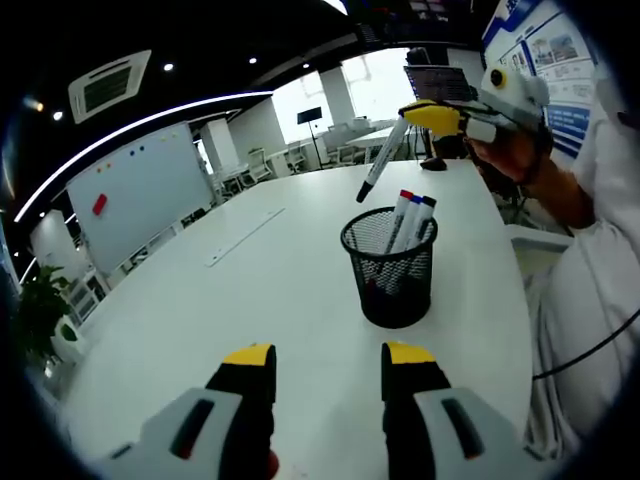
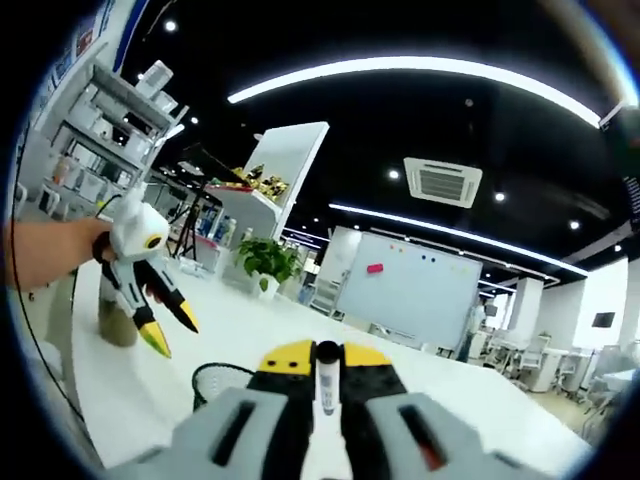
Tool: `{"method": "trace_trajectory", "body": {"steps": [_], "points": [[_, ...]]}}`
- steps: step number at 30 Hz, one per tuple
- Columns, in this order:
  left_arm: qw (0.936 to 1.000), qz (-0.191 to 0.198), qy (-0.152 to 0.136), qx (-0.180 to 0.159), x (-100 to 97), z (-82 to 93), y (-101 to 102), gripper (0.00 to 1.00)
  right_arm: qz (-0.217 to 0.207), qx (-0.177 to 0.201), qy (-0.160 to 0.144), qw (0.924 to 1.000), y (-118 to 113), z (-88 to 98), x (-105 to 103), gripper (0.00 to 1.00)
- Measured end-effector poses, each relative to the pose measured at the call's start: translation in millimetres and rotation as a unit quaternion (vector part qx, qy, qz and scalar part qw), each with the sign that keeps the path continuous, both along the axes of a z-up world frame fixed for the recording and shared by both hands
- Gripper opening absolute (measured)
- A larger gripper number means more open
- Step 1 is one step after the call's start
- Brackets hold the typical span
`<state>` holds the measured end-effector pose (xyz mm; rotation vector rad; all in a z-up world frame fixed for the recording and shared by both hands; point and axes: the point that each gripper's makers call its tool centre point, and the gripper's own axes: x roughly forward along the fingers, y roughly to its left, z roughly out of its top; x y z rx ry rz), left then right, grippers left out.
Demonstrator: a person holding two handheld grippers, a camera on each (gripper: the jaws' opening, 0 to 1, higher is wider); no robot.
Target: Pick up the whiteboard markers from the pen holder and place them facing the whiteboard neatly
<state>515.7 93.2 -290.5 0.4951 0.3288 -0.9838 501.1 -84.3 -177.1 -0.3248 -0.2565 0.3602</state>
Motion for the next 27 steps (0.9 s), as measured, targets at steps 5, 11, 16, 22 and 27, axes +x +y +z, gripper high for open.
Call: {"method": "trace_trajectory", "body": {"steps": [5,11,16,22,27], "points": [[1.0000,0.000,0.000,0.000,-0.2,-0.2,-0.1,0.44,-0.026,0.015,-0.003,0.9996,-5.7,-5.9,-1.0,0.07],[1.0000,-0.001,0.000,0.000,-0.3,0.0,-0.4,0.44,-0.051,0.027,-0.005,0.9983,-12.8,-20.5,-3.6,0.07],[1.0000,-0.001,0.000,0.000,-0.4,-0.1,-0.8,0.44,-0.065,0.033,0.007,0.9973,-17.7,-35.1,-2.3,0.07],[1.0000,-0.001,-0.001,0.000,-0.2,0.0,-0.7,0.44,-0.068,0.047,0.016,0.9965,-19.7,-43.0,-1.4,0.07],[1.0000,-0.002,-0.001,0.001,-0.6,-0.1,-0.8,0.43,-0.071,0.044,0.024,0.9963,-19.4,-52.2,0.4,0.07]]}}
